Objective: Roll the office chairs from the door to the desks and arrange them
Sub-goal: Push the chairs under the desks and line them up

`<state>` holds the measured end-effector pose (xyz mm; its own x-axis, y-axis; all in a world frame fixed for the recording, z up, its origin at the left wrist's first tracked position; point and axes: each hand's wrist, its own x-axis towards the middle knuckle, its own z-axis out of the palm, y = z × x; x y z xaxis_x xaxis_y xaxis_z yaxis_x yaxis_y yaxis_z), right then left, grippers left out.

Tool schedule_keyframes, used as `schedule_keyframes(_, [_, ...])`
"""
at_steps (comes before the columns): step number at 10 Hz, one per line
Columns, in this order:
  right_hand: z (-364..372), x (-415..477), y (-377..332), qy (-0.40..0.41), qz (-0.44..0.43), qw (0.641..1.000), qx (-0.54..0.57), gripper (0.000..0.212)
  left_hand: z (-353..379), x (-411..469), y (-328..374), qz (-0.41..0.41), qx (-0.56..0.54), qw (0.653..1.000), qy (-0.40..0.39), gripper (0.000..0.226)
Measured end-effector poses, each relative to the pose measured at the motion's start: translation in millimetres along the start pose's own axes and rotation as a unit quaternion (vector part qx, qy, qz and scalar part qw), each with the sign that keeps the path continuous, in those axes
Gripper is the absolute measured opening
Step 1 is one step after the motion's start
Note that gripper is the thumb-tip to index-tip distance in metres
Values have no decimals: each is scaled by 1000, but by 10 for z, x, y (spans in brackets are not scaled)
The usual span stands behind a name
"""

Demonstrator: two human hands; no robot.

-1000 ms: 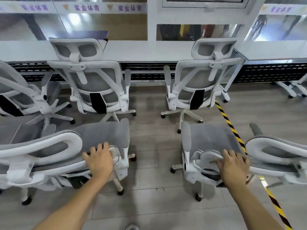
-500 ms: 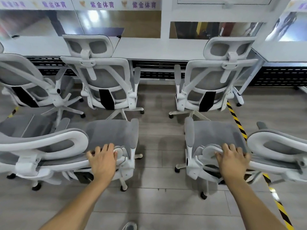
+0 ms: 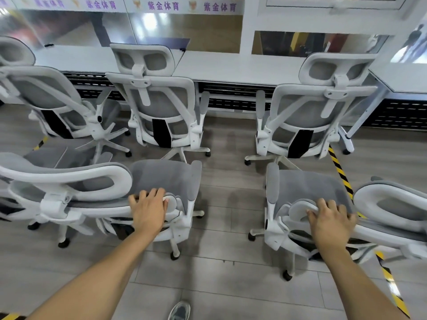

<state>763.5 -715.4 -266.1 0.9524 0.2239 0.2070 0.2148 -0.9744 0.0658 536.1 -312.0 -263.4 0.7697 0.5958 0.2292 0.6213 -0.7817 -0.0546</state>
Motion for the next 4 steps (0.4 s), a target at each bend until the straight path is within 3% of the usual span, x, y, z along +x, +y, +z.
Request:
schedule_keyframes(2, [-176,-95,-111,-27,16,999,28,23,-99,-79,-149,43,-66,997,-12,38])
schedule_keyframes(3, [-482,-425,-392,-13,18,994,104,36,-352,-375,-283,74,-120,990,5,43])
schedule_keyframes(4, [-650,-737,-750,-11,2,986,166,38,-520,-578,-434,75,-147,986,9,35])
